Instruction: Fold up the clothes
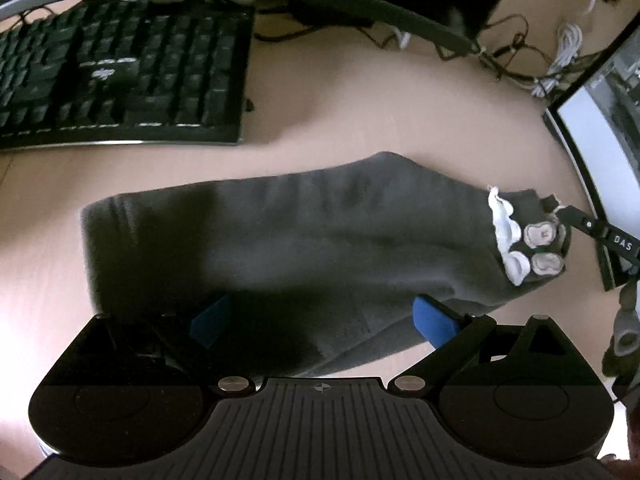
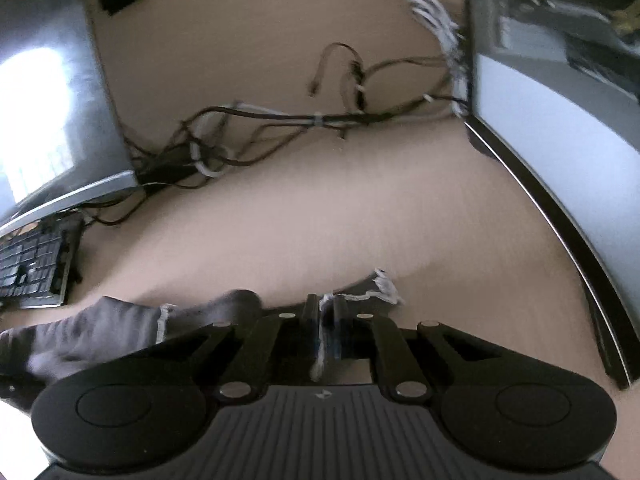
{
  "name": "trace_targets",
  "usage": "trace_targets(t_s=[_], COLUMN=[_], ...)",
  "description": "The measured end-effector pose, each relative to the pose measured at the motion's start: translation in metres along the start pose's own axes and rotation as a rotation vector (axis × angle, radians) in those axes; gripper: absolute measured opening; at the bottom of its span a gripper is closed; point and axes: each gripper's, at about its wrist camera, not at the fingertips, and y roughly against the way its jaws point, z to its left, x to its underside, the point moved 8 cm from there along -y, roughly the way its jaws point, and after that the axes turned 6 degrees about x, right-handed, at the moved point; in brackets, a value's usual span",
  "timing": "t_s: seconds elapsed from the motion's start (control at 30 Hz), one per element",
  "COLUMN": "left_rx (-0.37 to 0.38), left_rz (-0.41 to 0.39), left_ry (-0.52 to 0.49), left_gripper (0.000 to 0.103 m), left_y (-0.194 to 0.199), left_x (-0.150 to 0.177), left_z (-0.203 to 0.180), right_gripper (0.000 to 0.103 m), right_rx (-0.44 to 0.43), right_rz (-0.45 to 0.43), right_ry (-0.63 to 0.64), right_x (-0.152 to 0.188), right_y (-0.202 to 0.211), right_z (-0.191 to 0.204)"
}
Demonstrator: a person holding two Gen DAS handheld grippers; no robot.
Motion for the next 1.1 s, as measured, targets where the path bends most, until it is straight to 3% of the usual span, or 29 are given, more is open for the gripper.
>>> trace_targets(t_s=[0.07,0.13,0.2,0.27,0.33,0.37,0.4,0.47,0.57,0.67,0.77,0.97,1.1], left_rx=[-0.021,-0.060,-0.053,-0.043,-0.041,-0.041,-0.041,-0.045,-0.056,-0.054,-0.011,0.063,0.065], left_rz=[-0.001,-0.008,-0.012,-0.013,-0.012,-0.011,-0.007,0.000,0.007,-0.006,-0.038,-0.074,-0.034], left_ry=[-0.006,-0.021,-0.018,-0.018,-0.022,-0.023,-0.026,-0.035,-0.049,-0.058,-0.108,-0.263,-0.342], left_gripper=[0.100,0.100,0.100,0.100,0.100,0.101,0.101,0.101,0.101,0.101,0.101,0.101,0.101], left_y=[0.004,0.006,0.006,0.006,0.005,0.004,0.003,0.002,0.001,0.000,-0.001,-0.021,-0.056], left_x=[0.001,0.000,0.001,0.000,0.000,0.000,-0.001,-0.001,-0.002,-0.011,-0.029,-0.061,-0.066], left_z=[0.004,0.010,0.013,0.014,0.014,0.013,0.013,0.012,0.010,0.002,-0.027,-0.105,-0.142], right_gripper=[0.007,0.016,0.039,0.040,0.039,0.018,0.011,0.011,0.011,0.010,0.010,0.010,0.010], right_rx=[0.011,0.059,0.075,0.082,0.058,0.037,0.023,-0.006,-0.097,-0.189,-0.167,-0.170,-0.181], right_rz=[-0.014,-0.005,0.027,0.063,0.089,0.098,0.095,0.029,-0.074,-0.021,0.027,0.039,0.039], right_ry=[0.022,-0.020,-0.099,-0.185,-0.227,-0.227,-0.220,-0.154,0.050,0.248,0.371,0.408,0.406], right_x=[-0.005,-0.001,0.008,0.018,0.024,0.026,0.026,0.016,0.002,0.033,0.067,0.071,0.070], right_y=[0.005,0.005,0.000,-0.005,-0.009,-0.011,-0.010,0.004,0.034,0.037,0.021,0.017,0.017], right_z=[0.001,-0.017,-0.032,-0.047,-0.047,-0.041,-0.034,-0.013,0.039,0.090,0.115,0.127,0.122])
